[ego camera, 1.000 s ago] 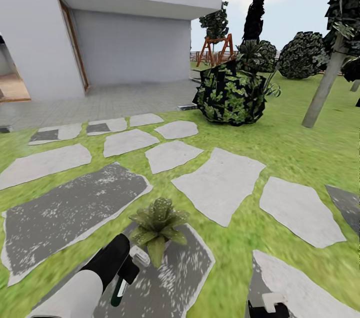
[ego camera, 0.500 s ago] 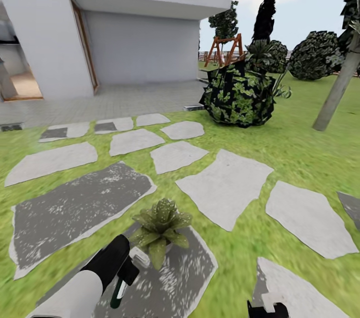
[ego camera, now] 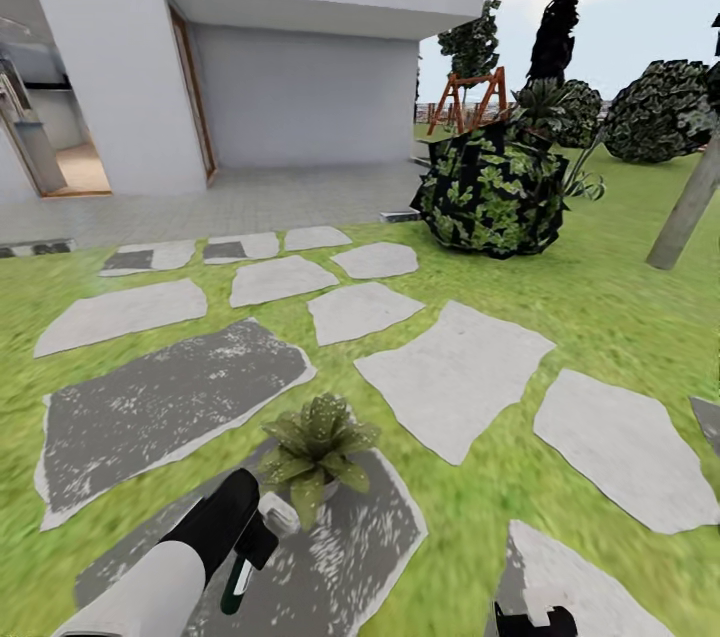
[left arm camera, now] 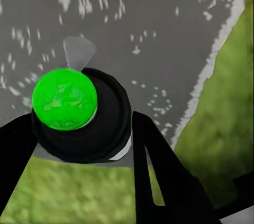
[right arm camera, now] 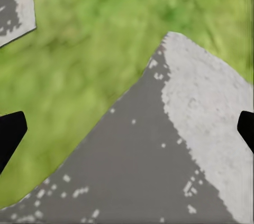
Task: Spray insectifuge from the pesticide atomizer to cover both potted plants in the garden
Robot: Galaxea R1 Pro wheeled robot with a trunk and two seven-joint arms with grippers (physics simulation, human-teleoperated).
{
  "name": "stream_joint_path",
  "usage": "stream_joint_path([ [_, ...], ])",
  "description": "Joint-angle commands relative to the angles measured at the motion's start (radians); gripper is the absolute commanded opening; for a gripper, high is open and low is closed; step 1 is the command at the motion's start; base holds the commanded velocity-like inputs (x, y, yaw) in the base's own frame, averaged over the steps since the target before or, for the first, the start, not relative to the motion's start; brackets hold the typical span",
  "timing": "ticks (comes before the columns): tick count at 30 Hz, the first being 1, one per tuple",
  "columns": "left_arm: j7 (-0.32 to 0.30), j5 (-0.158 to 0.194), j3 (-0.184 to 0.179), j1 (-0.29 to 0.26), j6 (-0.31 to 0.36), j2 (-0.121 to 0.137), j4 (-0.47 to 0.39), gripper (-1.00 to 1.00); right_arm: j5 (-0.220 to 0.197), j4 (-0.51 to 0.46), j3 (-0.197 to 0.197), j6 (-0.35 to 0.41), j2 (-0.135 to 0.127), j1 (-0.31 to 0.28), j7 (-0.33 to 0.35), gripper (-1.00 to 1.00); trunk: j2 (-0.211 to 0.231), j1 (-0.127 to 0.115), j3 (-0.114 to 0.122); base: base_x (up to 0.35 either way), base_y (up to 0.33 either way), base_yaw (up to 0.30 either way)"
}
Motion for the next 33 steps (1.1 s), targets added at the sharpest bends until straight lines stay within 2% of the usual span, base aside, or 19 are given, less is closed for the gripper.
stream_joint_path([
  [1, -0.01, -0.011, -0.001, 0.0, 0.003, 0.0, -0.003, -1.0, 0.01, 0.001, -0.007, -0.004, 0.001, -0.001, -0.002, 1.0, 0.0, 0.0, -0.001, -0.004, -0.269, 0.035],
  [9, -0.009, -0.011, 0.0, -0.001, 0.003, 0.001, -0.005, -1.0, 0.01, 0.001, -0.007, -0.003, 0.002, -0.001, -0.002, 1.0, 0.0, 0.0, -0.001, -0.001, -0.253, 0.229],
  [22, -0.009, -0.012, 0.001, -0.001, 0.003, 0.007, -0.006, -1.0, 0.01, 0.001, -0.007, -0.003, 0.002, -0.001, -0.002, 1.0, 0.0, 0.0, -0.001, 0.0, -0.013, 0.275],
  [33, -0.009, -0.011, 0.001, -0.001, 0.003, 0.003, -0.006, -1.0, 0.01, 0.001, -0.007, -0.003, 0.002, -0.001, -0.002, 1.0, 0.0, 0.0, -0.001, 0.179, -0.083, 0.034],
])
